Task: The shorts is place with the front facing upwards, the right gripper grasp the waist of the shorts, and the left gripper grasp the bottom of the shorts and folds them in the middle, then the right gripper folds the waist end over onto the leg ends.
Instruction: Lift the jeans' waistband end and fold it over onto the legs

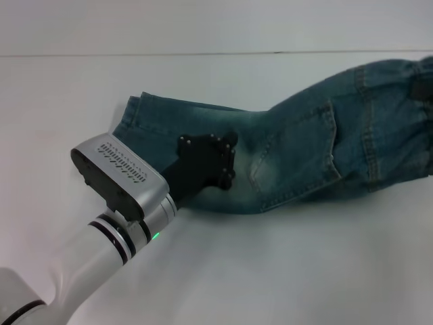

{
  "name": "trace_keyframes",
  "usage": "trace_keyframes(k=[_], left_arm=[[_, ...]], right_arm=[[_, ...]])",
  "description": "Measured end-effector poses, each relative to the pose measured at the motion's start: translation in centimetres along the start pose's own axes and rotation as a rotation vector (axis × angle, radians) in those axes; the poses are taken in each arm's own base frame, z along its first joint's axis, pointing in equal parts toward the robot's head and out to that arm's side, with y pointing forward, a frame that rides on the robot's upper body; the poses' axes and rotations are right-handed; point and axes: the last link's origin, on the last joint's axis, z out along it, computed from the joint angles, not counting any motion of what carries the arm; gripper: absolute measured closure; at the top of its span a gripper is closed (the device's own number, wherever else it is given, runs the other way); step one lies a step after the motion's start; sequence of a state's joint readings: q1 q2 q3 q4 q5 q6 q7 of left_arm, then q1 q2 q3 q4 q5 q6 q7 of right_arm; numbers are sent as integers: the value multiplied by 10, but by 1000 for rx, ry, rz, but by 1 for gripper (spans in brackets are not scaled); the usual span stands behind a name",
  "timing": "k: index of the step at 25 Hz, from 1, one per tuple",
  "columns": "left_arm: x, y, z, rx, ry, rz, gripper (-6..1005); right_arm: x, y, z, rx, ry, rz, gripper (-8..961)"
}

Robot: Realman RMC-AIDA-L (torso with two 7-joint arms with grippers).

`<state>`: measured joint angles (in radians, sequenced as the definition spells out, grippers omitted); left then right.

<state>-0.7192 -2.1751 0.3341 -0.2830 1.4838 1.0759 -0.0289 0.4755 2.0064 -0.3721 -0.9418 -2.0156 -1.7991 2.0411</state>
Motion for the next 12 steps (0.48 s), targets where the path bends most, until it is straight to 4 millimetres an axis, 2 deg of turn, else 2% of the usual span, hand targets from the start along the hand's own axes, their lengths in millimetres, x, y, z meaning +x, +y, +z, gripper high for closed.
trace_keyframes(k=[5, 7, 12], left_arm=[[-6, 10, -1, -41, -39, -4, 968], [-7, 14, -1, -52, -46, -10, 1002], [-7, 22, -1, -94, -45, -6, 998]], right_arm=[[-34, 20, 22, -51, 57, -96, 811], [-50, 30, 37, -83, 81, -145, 808], [-87, 57, 84, -135, 158, -276, 800]])
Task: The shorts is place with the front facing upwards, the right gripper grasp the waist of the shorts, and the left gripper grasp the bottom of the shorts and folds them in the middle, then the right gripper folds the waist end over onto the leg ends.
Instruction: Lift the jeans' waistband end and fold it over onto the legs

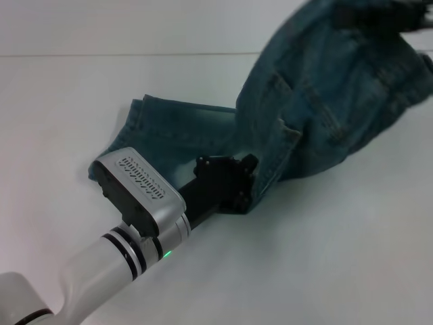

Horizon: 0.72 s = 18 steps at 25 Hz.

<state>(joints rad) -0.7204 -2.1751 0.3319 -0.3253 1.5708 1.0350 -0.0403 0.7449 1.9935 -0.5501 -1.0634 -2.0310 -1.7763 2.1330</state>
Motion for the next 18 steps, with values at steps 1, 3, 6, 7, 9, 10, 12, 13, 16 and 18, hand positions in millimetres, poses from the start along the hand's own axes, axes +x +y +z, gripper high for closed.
trace_keyframes(k=[1, 3, 6, 7, 9, 10, 12, 13, 16, 18], left_arm=[[1, 2, 0, -7, 3, 0, 998], [3, 6, 1, -23, 17, -6, 998], [7, 10, 2, -37, 35, -14, 998], [8, 12, 2, -40, 44, -16, 998], [9, 12, 2, -39, 53, -20, 998], [9, 12, 2, -36, 56, -23, 998], [9, 11, 1, -27, 59, -30, 998], [9, 11, 0, -23, 59, -32, 998], [8, 10, -1, -15, 60, -38, 999], [8, 10, -1, -12, 59, -40, 999]], right_arm=[[-10, 2, 11, 0, 18, -31, 799], [-27, 4, 31, 14, 46, -89, 796], [-45, 9, 64, 48, 85, -171, 791], [-49, 11, 74, 57, 96, -194, 789], [-53, 17, 96, 56, 125, -231, 786], [-53, 21, 108, 42, 148, -246, 785], [-46, 30, 133, 0, 209, -264, 782], [-42, 34, 143, -14, 237, -268, 780], [-27, 41, 170, -42, 340, -301, 775], [-19, 44, 181, -45, 398, -319, 772]])
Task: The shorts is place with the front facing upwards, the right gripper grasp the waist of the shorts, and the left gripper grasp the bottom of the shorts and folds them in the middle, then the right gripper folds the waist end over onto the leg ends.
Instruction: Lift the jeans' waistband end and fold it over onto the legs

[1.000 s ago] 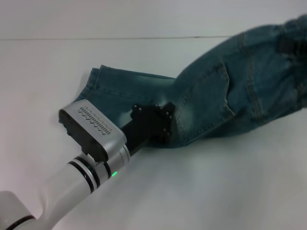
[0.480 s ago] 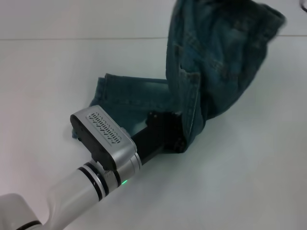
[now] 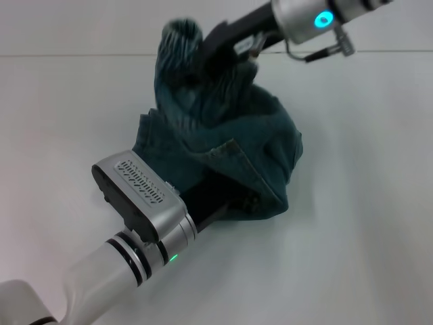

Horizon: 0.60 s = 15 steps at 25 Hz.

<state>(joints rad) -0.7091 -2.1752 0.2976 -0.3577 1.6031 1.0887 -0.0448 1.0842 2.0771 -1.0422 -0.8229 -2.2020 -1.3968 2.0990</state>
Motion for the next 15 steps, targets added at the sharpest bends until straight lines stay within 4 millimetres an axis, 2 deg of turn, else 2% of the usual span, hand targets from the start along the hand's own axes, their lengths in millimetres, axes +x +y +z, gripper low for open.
trace_keyframes(k=[4, 9, 15], left_arm=[[-2, 0, -2, 7, -3, -4, 999], [-6, -6, -11, 44, 3, -10, 999], [-11, -13, -27, 90, 25, -25, 999]], right_arm=[[2, 1, 7, 2, 16, 21, 766], [4, 0, 1, 19, -33, 72, 758], [18, -1, -15, -12, -135, 149, 633]])
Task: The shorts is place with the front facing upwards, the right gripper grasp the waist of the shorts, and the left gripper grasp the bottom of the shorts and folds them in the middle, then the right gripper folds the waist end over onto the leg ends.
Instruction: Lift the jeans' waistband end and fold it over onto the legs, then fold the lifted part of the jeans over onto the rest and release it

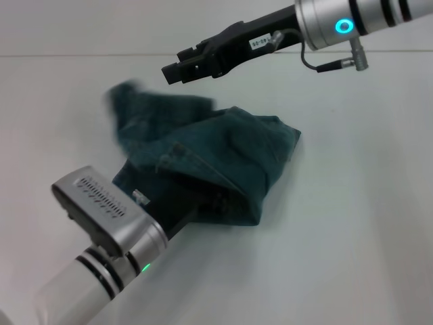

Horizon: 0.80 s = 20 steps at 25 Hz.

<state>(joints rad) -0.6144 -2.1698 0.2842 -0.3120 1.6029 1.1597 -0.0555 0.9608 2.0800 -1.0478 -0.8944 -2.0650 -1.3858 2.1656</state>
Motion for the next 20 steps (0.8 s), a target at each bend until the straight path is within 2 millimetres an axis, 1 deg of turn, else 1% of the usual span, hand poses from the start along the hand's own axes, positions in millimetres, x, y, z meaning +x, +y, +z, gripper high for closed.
trace_keyframes(k=[5, 10, 15, 18, 20], left_arm=[[-7, -1, -21, 39, 22, -25, 998], [-17, 1, -50, 84, 40, -43, 998], [-19, 2, -81, 129, 100, -42, 998], [-19, 1, -99, 173, 135, -40, 999], [-15, -3, -110, 220, 183, -49, 999]], right_arm=[[11, -1, -14, -21, -48, 42, 528], [32, -10, -38, 14, -143, 91, 276], [57, -17, -69, 28, -287, 132, 55], [80, -21, -91, 60, -385, 142, 30], [96, -21, -104, 83, -432, 132, 14]])
